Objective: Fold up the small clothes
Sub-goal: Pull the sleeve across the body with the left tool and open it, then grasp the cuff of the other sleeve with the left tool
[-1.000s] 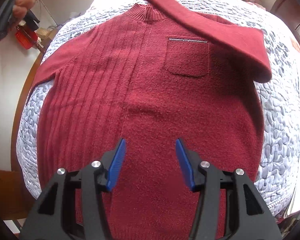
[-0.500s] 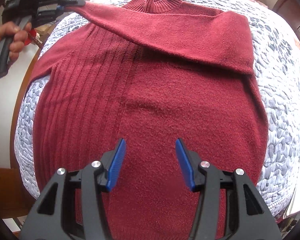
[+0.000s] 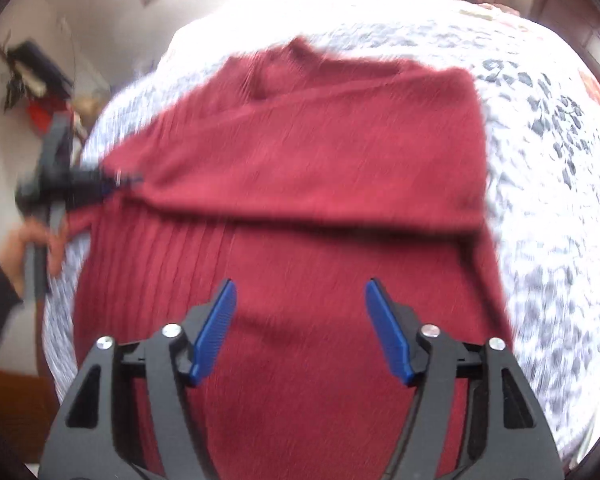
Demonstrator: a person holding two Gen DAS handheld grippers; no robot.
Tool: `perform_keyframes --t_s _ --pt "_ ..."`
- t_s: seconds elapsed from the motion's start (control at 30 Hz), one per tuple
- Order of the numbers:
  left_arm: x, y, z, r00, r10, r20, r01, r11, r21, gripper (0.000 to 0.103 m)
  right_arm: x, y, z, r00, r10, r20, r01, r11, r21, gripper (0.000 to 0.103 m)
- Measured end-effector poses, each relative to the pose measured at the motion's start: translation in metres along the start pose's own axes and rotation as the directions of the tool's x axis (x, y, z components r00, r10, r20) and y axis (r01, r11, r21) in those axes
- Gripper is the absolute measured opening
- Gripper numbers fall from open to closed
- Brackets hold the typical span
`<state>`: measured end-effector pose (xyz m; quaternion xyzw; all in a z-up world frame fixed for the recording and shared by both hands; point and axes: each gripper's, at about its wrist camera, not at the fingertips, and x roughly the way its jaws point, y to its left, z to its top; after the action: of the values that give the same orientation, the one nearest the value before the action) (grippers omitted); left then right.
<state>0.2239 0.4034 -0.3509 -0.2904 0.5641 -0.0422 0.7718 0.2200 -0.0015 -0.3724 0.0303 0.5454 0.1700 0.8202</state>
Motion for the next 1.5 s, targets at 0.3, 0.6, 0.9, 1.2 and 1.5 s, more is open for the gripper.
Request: perform_keyframes --t_s 0.3,0.6,0.9,1.2,1.5 --pt "-0.059 -0.046 -0.017 0.980 -0.040 0.197 0.032 0.998 0.046 0.059 0.049 -0.108 0.111 0.995 -0.027 0.094 0.009 0.982 0.190 0.080" --pt "0.009 -0.034 -0.010 0.995 -0.091 0.049 0.092 0.995 -0.029 0.061 0.075 -0.085 0.116 0.997 -0.073 0.026 0.071 0.995 0.063 0.092" --pt "-0.107 0.030 -0.055 0.954 -0.109 0.279 0.174 0.960 -0.221 0.088 0.025 0.015 0.083 0.999 0.033 0.007 -0.033 0.999 -0.014 0.091" --pt "-0.219 0.289 -0.169 0.832 0.207 0.514 0.317 0.584 -0.747 0.093 0.048 0.164 0.052 0.972 0.174 -0.158 -0.193 0.974 -0.117 0.091" --pt "-0.192 0.389 -0.175 0.856 0.265 0.444 0.310 0.426 -0.850 0.093 0.053 0.210 0.037 0.965 0.157 -0.209 -0.202 0.956 -0.215 0.091"
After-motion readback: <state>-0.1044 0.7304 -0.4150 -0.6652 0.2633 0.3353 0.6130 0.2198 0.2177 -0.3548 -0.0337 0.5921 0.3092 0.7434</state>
